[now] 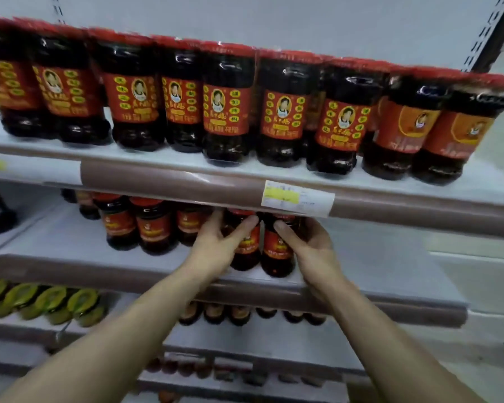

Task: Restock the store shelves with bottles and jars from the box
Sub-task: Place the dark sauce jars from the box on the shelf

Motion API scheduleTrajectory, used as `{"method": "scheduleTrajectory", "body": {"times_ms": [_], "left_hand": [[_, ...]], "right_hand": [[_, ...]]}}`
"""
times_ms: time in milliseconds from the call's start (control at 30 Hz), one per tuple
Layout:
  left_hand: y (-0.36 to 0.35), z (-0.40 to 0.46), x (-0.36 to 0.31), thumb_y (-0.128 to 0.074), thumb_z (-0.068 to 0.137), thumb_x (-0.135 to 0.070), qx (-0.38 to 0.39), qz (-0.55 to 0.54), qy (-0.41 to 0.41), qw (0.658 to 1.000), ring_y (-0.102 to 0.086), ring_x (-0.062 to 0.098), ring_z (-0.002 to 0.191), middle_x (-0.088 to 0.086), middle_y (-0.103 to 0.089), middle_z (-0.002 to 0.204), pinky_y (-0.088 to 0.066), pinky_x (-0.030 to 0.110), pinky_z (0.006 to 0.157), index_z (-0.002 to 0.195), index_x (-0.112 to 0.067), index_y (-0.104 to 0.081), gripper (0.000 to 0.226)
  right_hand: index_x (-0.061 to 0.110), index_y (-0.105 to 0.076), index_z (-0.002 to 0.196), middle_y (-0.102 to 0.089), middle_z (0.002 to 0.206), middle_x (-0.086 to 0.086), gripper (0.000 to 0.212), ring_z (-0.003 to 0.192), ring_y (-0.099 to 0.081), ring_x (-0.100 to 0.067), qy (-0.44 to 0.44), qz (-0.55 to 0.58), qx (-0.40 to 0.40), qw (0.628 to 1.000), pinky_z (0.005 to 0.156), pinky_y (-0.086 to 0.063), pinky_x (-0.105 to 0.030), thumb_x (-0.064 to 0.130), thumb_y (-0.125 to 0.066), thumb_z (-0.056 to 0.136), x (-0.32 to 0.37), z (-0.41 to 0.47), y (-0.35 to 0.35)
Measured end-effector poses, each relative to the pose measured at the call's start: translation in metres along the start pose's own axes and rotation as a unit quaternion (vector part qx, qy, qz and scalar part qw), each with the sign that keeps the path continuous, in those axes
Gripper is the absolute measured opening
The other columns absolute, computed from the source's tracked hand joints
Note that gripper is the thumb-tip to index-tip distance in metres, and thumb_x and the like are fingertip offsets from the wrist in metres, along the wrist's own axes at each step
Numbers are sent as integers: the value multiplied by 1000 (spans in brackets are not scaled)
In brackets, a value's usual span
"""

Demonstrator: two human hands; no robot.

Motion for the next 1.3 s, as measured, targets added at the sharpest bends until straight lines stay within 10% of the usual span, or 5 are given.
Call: {"method": "scheduleTrajectory", "body": {"times_ms": [200, 600, 800, 1300], "left_hand": [[-7, -1, 16, -75, 88, -46, 0, 19, -73, 997, -58, -22, 106, -33, -63, 117, -45, 5, 90, 130, -43, -55, 46], [5, -18, 35, -88, 74, -49, -102, 214, -96, 967, -63, 11, 111, -8, -63, 123, -55, 33, 94, 127, -27, -57, 66], [17, -10, 32, -89, 77, -40, -135, 218, -93, 962, -68, 13, 103, -9, -69, 110, -51, 26, 83, 118, -21, -58, 54], [25, 1, 39, -86, 83, -34, -146, 245, -122, 951, -64, 17, 102, 2, -64, 117, -50, 29, 86, 122, -16, -67, 47]], "right_hand": [[27, -61, 137, -74, 128, 12, 63, 119, -69, -4, 49, 6, 21, 999, 104, -54, -31, 44, -81, 79, -13, 5, 5], [34, -56, 127, -71, 118, 17, 62, 106, -67, 3, 23, -239, 48, 970, 96, -55, -25, 39, -92, 77, -31, 1, 16], [35, -55, 121, -69, 114, 15, 55, 94, -63, 4, 24, -264, 40, 963, 77, -44, -8, 36, -91, 79, -27, 9, -1], [24, -58, 130, -70, 120, 9, 58, 100, -62, -4, 15, -262, 31, 965, 83, -44, -17, 32, -89, 81, -29, 24, -14]]}}
Point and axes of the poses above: each hand's wrist, its own z-axis towards the middle knuckle, its own y-axis out of the back of the hand, x = y × z, the point moved 9 cm from there along z, towards the middle knuckle
